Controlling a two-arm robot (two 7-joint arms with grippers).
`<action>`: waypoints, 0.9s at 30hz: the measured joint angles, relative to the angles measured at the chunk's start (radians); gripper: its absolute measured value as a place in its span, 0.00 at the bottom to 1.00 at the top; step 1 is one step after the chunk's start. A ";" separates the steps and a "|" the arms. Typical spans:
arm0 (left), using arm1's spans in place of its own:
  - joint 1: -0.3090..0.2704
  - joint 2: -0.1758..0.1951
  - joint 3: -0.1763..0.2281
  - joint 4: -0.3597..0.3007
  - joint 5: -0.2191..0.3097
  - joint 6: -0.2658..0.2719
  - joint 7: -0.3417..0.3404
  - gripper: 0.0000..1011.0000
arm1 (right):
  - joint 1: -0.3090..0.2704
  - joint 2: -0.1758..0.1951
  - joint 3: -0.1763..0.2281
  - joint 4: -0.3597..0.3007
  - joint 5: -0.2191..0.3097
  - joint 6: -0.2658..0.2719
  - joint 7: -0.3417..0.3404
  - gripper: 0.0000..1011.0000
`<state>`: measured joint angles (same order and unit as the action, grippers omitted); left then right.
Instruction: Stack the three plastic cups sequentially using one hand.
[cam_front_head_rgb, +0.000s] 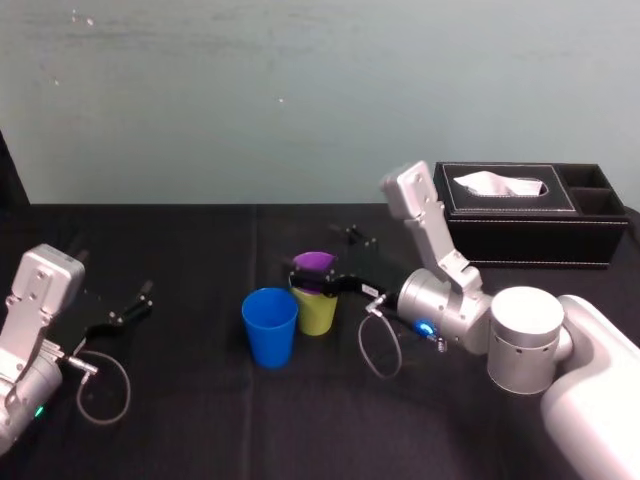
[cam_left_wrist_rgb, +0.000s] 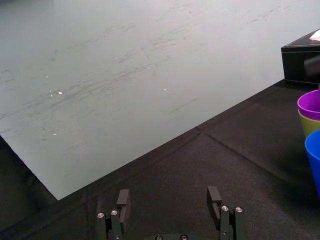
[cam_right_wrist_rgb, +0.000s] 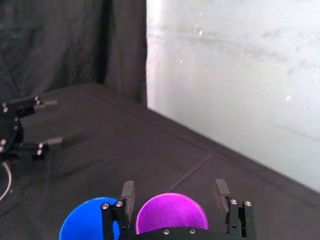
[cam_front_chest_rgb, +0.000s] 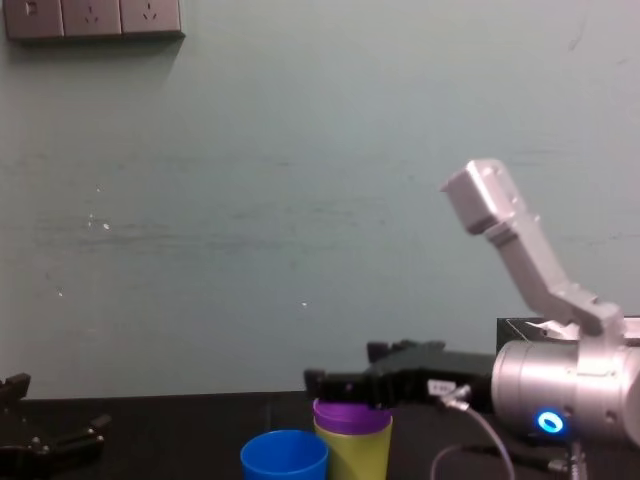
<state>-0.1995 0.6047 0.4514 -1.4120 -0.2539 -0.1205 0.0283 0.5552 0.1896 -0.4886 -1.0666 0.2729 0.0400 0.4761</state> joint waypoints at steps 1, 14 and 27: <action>0.000 0.000 0.000 0.000 0.000 0.000 0.000 0.99 | -0.005 0.004 0.004 -0.012 0.000 -0.003 -0.005 0.99; 0.000 0.000 0.000 0.000 0.000 0.000 0.000 0.99 | -0.138 0.094 0.065 -0.259 0.002 0.030 -0.066 0.99; 0.000 0.000 0.000 0.000 0.000 0.000 0.000 0.99 | -0.334 0.216 0.079 -0.502 0.012 0.161 -0.088 0.99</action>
<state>-0.1995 0.6046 0.4514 -1.4120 -0.2539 -0.1206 0.0283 0.2209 0.4052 -0.4095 -1.5686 0.2850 0.2012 0.3878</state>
